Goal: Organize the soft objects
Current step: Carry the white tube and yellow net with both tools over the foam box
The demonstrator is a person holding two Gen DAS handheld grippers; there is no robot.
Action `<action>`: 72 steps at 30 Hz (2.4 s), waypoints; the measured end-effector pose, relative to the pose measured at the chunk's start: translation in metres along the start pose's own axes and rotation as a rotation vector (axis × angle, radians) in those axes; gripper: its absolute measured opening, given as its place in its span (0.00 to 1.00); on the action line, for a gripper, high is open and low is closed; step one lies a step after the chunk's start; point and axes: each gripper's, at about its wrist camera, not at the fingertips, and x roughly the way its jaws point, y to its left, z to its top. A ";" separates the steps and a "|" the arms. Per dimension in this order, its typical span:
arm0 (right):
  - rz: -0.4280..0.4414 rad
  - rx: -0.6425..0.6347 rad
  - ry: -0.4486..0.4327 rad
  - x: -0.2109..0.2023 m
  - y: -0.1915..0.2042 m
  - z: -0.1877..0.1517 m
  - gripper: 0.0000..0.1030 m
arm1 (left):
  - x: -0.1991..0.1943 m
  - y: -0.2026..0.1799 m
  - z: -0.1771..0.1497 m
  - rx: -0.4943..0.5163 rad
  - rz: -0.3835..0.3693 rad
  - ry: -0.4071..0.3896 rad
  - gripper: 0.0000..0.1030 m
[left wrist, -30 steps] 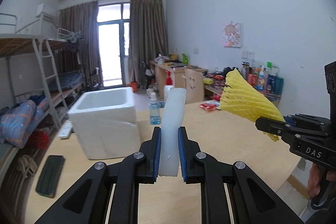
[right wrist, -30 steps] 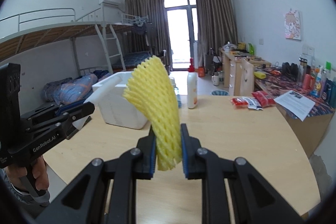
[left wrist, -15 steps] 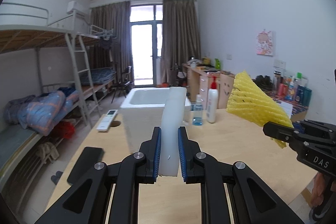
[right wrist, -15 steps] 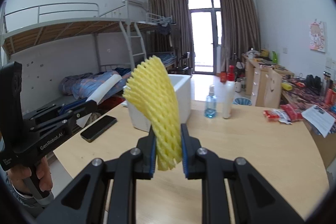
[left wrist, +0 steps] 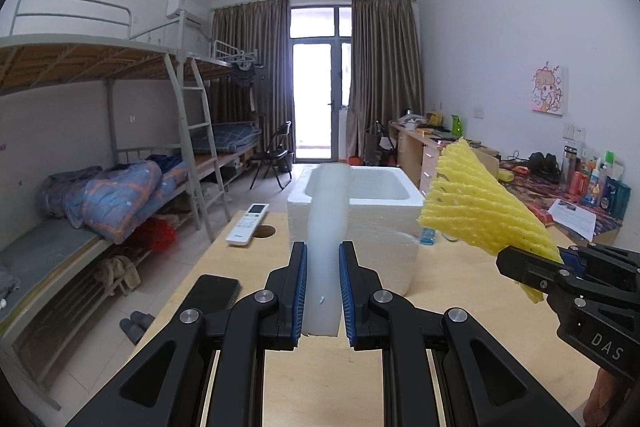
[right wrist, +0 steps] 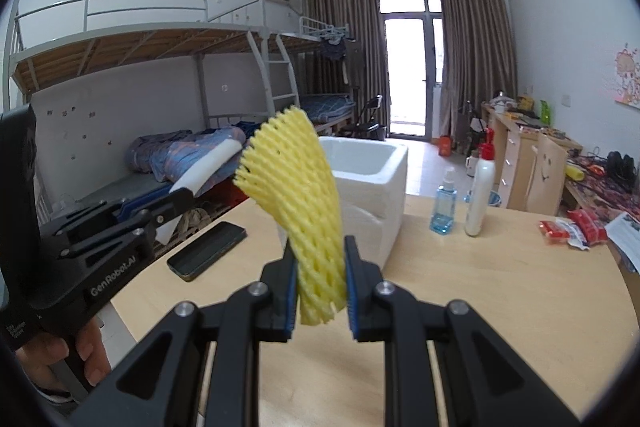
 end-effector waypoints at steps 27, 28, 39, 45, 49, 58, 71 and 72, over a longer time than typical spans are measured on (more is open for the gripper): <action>-0.026 -0.007 0.044 0.033 -0.010 0.053 0.23 | 0.055 0.001 0.051 0.018 -0.060 0.025 0.17; -0.030 -0.007 0.042 0.034 -0.011 0.055 0.23 | 0.060 0.000 0.054 0.019 -0.061 0.027 0.17; -0.045 -0.008 0.054 0.058 -0.018 0.070 0.23 | 0.098 -0.011 0.072 0.036 -0.094 0.043 0.17; -0.053 0.000 0.059 0.071 -0.023 0.078 0.23 | 0.116 -0.009 0.078 0.033 -0.097 0.045 0.17; -0.060 0.007 0.062 0.079 -0.025 0.079 0.23 | 0.128 -0.007 0.080 0.030 -0.115 0.058 0.17; -0.067 0.020 0.082 0.095 -0.034 0.081 0.23 | 0.154 -0.009 0.085 0.039 -0.126 0.086 0.17; -0.076 0.031 0.097 0.108 -0.045 0.084 0.23 | 0.191 -0.022 0.090 0.064 -0.115 0.128 0.17; -0.077 0.032 0.099 0.109 -0.046 0.084 0.23 | 0.194 -0.023 0.090 0.063 -0.115 0.132 0.17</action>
